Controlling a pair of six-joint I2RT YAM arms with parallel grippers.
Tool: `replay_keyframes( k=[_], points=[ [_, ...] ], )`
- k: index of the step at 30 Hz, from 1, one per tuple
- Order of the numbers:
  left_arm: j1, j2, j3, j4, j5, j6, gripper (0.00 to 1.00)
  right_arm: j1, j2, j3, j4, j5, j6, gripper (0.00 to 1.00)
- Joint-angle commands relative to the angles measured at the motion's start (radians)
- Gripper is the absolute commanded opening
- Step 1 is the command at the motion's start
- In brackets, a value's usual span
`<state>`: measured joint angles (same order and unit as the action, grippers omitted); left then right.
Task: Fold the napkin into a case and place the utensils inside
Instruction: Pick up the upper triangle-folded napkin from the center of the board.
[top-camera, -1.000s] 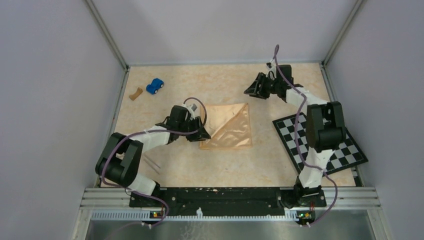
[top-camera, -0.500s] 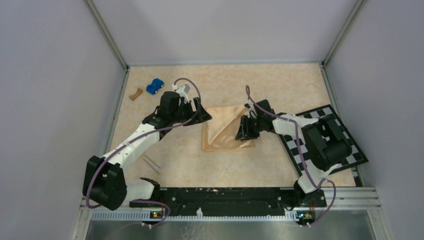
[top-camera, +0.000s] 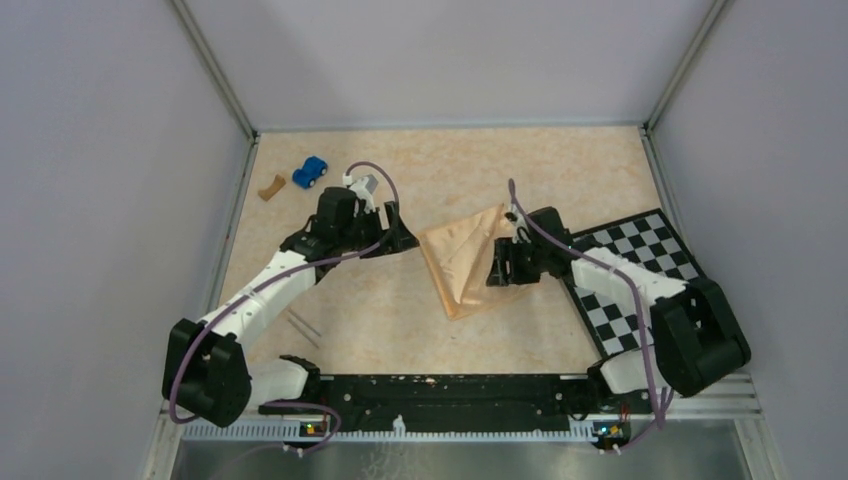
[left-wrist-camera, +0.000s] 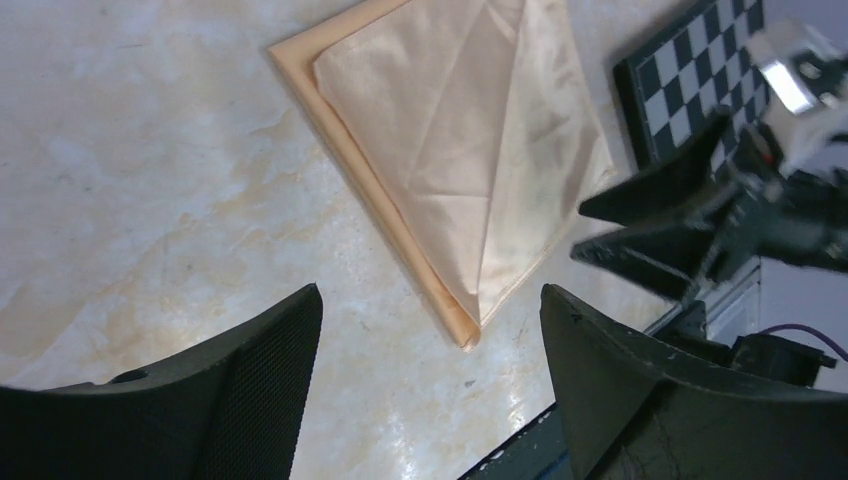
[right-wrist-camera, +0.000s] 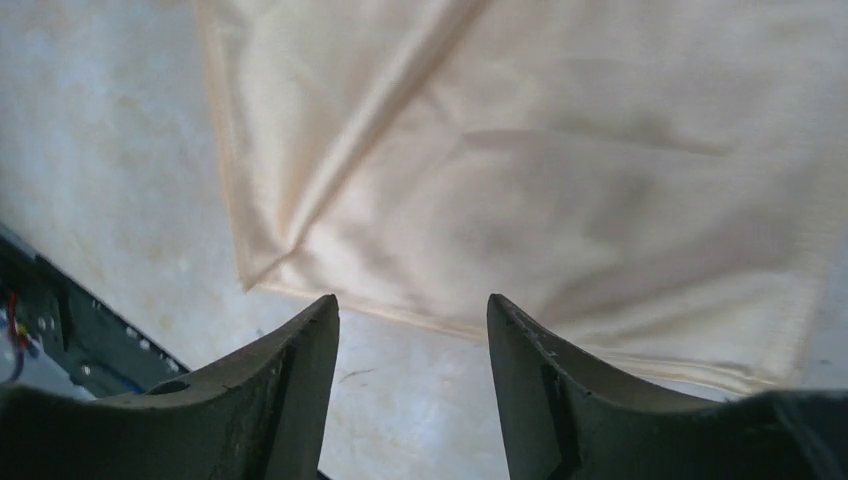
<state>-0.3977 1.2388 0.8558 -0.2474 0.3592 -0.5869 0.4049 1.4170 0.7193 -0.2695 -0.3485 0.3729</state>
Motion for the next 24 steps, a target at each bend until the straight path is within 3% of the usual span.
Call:
replay_keyframes(
  k=[1, 3, 10, 17, 24],
  points=[
    [0.049, -0.055, 0.056, -0.097, -0.086, 0.077, 0.85, 0.200, -0.139, 0.072, -0.084, 0.127, -0.083, 0.58],
    [0.109, -0.082, 0.053, -0.149, -0.140, 0.051, 0.84, 0.291, -0.115, 0.114, -0.088, 0.205, -0.070, 0.59],
    [0.256, -0.184, -0.092, -0.086, -0.069, -0.042, 0.83, 0.535, 0.164, 0.406, -0.266, 0.479, -0.035, 0.52],
    [0.284, -0.179, -0.095, -0.109, -0.069, 0.026, 0.83, 0.613, 0.330, 0.540, -0.351, 0.541, -0.027, 0.40],
    [0.308, -0.197, -0.126, -0.098, -0.038, 0.044, 0.83, 0.624, 0.391, 0.572, -0.363, 0.538, -0.027, 0.43]
  ],
)
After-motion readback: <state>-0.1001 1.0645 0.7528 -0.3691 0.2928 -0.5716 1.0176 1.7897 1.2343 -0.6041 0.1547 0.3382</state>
